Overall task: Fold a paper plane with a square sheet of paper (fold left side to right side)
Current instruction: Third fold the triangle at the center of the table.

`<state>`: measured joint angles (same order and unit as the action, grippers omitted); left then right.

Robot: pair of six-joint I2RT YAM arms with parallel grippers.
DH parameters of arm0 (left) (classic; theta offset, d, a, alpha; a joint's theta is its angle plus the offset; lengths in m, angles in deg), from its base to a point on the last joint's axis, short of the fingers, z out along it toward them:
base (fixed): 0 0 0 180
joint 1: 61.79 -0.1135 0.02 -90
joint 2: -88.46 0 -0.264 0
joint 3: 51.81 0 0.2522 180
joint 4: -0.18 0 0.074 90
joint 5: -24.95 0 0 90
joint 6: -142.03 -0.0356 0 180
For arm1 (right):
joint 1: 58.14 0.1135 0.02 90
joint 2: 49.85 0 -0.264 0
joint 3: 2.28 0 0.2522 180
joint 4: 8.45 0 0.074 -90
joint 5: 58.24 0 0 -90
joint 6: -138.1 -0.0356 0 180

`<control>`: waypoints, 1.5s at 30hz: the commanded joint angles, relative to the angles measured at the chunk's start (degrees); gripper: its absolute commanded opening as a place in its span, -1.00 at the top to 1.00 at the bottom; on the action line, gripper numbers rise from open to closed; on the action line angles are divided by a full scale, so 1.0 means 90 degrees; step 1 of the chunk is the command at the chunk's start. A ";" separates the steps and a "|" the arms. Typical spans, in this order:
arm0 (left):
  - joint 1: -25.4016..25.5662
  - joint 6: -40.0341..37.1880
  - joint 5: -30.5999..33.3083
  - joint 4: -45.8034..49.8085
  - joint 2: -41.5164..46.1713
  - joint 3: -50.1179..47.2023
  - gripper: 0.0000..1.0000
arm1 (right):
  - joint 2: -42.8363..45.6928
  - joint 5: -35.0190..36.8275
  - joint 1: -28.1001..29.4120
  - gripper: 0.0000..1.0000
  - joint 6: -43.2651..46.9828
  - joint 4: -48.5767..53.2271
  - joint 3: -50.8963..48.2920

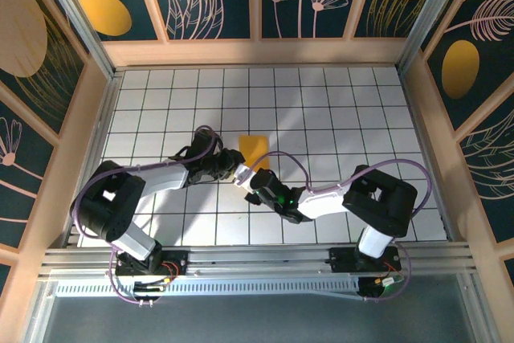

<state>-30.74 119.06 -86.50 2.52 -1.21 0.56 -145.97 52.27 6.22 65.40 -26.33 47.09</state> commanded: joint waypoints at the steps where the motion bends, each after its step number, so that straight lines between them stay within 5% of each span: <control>1: -0.0233 -0.0279 0.0185 0.0595 0.0511 0.0186 0.25 | 0.0231 -0.0102 -0.0164 1.00 -0.0411 0.0137 -0.0113; 7: -0.0618 -0.0929 0.0102 0.1034 0.0777 0.0357 0.28 | 0.0604 -0.1302 -0.0604 1.00 -0.1336 0.0546 -0.0155; 14: -0.0592 -0.1467 -0.0509 0.0812 -0.0108 0.1117 0.69 | 0.0770 -0.2971 -0.1205 1.00 -0.2374 0.0516 -0.0382; 21: -0.0266 -0.2030 -0.0747 0.1179 -0.1457 0.2241 0.84 | 0.0647 -0.3861 -0.1602 1.00 -0.2930 0.0136 -0.0564; 33: 0.0022 -0.2478 -0.0562 0.1586 -0.2870 0.3072 0.97 | 0.0572 -0.4339 -0.1882 1.00 -0.3226 -0.0059 -0.0659; 45: 0.0115 -0.2879 0.0046 0.2008 -0.3178 0.3071 1.00 | 0.0509 -0.4555 -0.2290 1.00 -0.3621 0.0109 -0.0608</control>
<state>-30.22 95.47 -89.58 15.90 -26.92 27.93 -140.81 12.23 -13.24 34.80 -25.28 41.91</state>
